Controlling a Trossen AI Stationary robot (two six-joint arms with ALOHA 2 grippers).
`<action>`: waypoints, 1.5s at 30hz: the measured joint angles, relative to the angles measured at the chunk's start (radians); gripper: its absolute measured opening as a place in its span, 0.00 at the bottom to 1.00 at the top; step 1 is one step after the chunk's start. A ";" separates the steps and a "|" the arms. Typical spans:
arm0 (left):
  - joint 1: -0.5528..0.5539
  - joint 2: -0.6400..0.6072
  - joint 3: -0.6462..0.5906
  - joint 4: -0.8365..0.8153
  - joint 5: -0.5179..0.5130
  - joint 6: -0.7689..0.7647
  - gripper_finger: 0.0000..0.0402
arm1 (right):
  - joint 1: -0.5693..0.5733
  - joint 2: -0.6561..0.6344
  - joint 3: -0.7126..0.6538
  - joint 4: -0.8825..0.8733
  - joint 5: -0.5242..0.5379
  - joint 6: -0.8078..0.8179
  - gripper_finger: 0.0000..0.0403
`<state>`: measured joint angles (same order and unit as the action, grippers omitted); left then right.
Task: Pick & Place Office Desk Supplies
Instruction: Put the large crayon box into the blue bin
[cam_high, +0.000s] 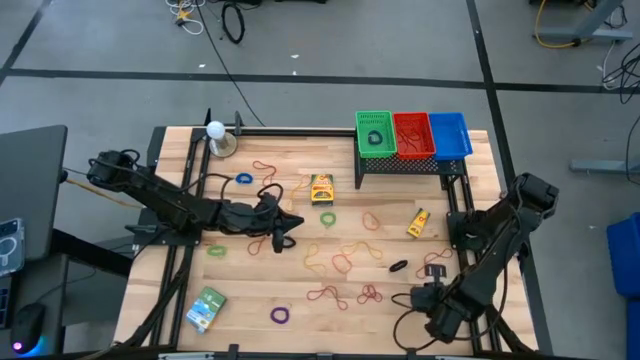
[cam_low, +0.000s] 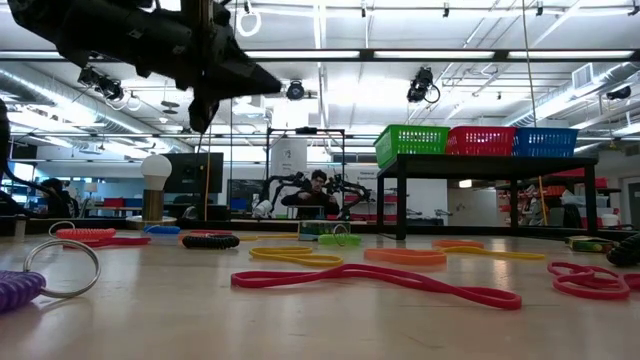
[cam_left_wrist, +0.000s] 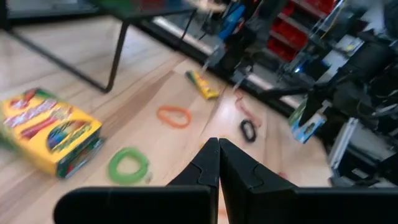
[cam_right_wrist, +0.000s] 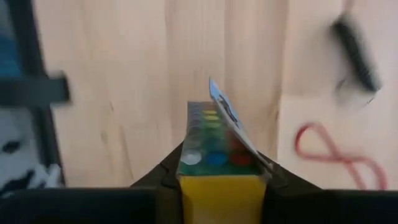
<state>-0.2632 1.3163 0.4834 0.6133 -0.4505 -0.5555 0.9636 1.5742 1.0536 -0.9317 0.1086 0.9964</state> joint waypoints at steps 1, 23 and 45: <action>-0.005 -0.001 0.000 0.017 0.000 0.011 0.02 | -0.011 -0.004 0.022 -0.012 0.023 -0.004 0.25; -0.157 -0.222 -0.001 -0.163 -0.053 -0.010 0.19 | -0.576 -0.024 -0.182 1.193 0.290 -0.625 0.26; -0.132 -0.103 0.078 0.020 -0.081 0.037 0.63 | -0.706 -0.032 -0.183 1.680 0.224 -0.601 0.27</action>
<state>-0.3957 1.2137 0.5613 0.6337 -0.5313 -0.5183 0.2577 1.5421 0.8701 0.7485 0.3321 0.3951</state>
